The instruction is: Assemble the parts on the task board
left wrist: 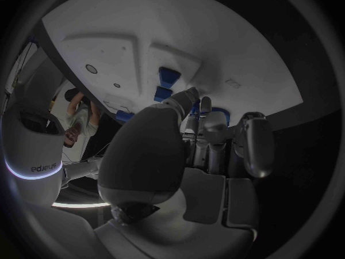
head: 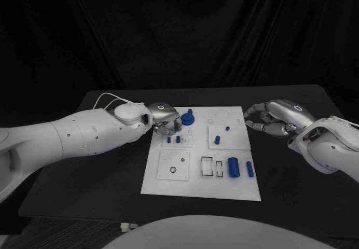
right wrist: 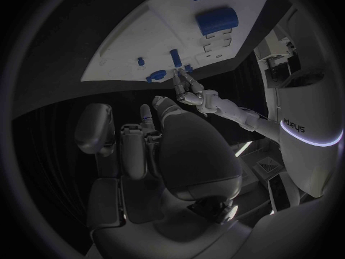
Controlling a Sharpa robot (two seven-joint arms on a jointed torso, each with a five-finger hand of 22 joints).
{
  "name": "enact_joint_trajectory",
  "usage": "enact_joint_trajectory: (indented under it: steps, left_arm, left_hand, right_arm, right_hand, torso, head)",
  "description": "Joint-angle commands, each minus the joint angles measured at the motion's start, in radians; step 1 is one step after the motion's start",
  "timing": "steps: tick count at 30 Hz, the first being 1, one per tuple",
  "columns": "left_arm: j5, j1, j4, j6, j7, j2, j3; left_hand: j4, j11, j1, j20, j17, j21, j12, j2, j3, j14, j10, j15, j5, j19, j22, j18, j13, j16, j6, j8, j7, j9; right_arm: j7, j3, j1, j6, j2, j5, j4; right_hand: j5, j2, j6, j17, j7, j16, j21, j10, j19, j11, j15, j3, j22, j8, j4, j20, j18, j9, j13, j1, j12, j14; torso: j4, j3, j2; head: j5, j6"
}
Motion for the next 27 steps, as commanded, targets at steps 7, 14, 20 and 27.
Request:
enact_joint_trajectory:
  steps: [7, 14, 20, 27]
  left_arm:
    - [0.000, -0.003, -0.002, -0.041, -0.040, -0.004, 0.000]
    - [0.000, -0.003, -0.013, -0.112, -0.052, -0.036, 0.001]
    - [0.008, 0.007, -0.009, -0.194, -0.023, -0.099, 0.001]
    - [0.260, 0.057, -0.005, -0.257, 0.120, -0.161, 0.001]
  left_hand:
    - [0.013, 0.020, -0.022, 0.001, -0.002, -0.001, -0.062, -0.028, -0.002, 0.001, -0.084, 0.005, -0.028, -0.004, 0.180, -0.006, -0.026, 0.002, -0.155, -0.011, -0.071, -0.046]
    - [0.010, 0.019, -0.017, 0.001, -0.013, -0.010, -0.066, -0.031, -0.005, -0.003, -0.094, 0.006, -0.028, -0.007, 0.178, -0.004, -0.029, -0.003, -0.174, -0.010, -0.083, -0.054]
    - [0.022, 0.005, -0.023, 0.002, -0.011, -0.029, -0.052, -0.036, -0.010, -0.004, -0.070, 0.002, -0.064, -0.016, 0.173, -0.001, -0.024, -0.003, -0.152, 0.000, -0.090, -0.057]
    - [0.152, 0.031, -0.142, 0.004, -0.028, -0.048, -0.023, -0.044, -0.051, -0.012, -0.021, 0.011, -0.132, -0.021, 0.169, 0.002, 0.001, -0.010, -0.102, 0.005, -0.045, -0.065]
  right_arm:
    - [-0.007, 0.001, -0.002, 0.002, -0.004, -0.002, 0.004]
    - [-0.009, 0.001, 0.004, -0.012, -0.020, -0.002, 0.020]
    - [-0.039, 0.001, 0.051, -0.006, -0.028, -0.002, 0.035]
    - [-0.095, 0.001, 0.124, 0.047, -0.011, -0.003, 0.039]
  right_hand:
    - [0.004, -0.006, 0.006, 0.126, -0.002, -0.005, -0.006, 0.105, -0.005, 0.007, 0.006, 0.006, 0.129, 0.000, 0.001, 0.002, 0.020, -0.001, 0.259, 0.006, -0.004, 0.075]
    - [0.002, -0.013, 0.010, 0.108, -0.001, -0.022, -0.036, 0.085, -0.015, 0.009, 0.008, 0.009, 0.122, 0.001, -0.004, 0.003, 0.025, -0.002, 0.232, 0.010, -0.017, 0.070]
    - [-0.022, -0.039, 0.028, 0.057, 0.002, -0.074, -0.127, -0.138, -0.040, 0.012, 0.013, 0.032, 0.096, -0.007, -0.002, 0.008, 0.039, -0.011, -0.039, 0.016, -0.203, 0.053]
    - [-0.077, -0.072, 0.039, 0.088, 0.002, -0.042, -0.080, -0.529, -0.013, 0.012, 0.010, 0.067, 0.113, -0.027, 0.016, 0.006, 0.029, -0.016, -0.536, 0.026, -0.670, 0.067]
  torso:
    - [0.0000, -0.0003, 0.001]
    - [-0.0009, -0.0020, -0.001]
    - [0.0011, -0.0023, -0.001]
    - [0.0049, -0.0123, 0.001]
  head:
    - [-0.001, 0.000]
    - [0.001, 0.000]
    - [-0.010, 0.000]
    - [-0.014, 0.000]
